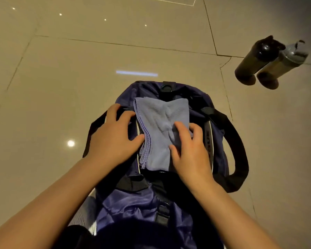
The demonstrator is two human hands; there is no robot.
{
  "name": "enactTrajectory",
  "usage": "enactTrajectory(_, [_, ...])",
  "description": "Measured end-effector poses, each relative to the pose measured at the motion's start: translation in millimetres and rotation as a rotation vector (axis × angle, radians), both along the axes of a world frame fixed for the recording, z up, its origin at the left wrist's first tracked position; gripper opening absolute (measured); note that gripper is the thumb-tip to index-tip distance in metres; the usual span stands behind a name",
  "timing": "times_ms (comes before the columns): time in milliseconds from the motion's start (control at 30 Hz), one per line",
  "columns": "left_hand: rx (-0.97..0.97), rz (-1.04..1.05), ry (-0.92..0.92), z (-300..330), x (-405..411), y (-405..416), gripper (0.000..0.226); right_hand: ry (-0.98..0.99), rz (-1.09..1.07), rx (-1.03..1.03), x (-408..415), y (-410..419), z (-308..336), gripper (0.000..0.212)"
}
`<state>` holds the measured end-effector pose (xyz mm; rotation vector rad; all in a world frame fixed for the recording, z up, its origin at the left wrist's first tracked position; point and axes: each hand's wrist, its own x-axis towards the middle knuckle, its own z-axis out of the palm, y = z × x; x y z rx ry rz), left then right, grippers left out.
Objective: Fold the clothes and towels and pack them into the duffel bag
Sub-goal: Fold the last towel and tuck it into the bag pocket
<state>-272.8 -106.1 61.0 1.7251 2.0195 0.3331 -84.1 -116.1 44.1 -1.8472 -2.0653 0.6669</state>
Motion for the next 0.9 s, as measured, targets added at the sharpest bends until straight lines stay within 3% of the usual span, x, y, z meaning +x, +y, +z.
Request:
enactTrajectory(133, [0.093,-0.007,-0.082,-2,8,2,0.063,-0.083,0.007,0.094,2,7,-2,0.060])
enactTrajectory(267, [0.095,-0.042,-0.116,-3,5,5,0.068,-0.319,-0.005,-0.001,-1,11,2,0.063])
enactTrajectory(333, [0.150,-0.075,-0.141,-1,-1,5,0.062,-0.409,0.009,0.118,-2,11,7,0.063])
enactTrajectory(433, [0.189,-0.044,-0.143,11,-9,2,0.042,-0.267,0.164,0.269,-20,21,9,0.058])
enactTrajectory(500, [0.197,0.001,-0.081,22,-11,1,0.035,-0.183,0.174,0.117,-33,33,7,0.059])
enactTrajectory(567, [0.124,-0.024,-0.004,28,-11,5,0.042,-0.227,0.172,-0.020,-36,36,-10,0.062])
enactTrajectory(700, [-0.009,-0.129,0.082,27,-9,26,0.049,-0.269,0.273,-0.080,-33,21,-31,0.074])
enactTrajectory(900, [0.007,-0.110,-0.159,54,-22,43,0.059,-0.288,0.345,-0.152,-27,36,-23,0.070])
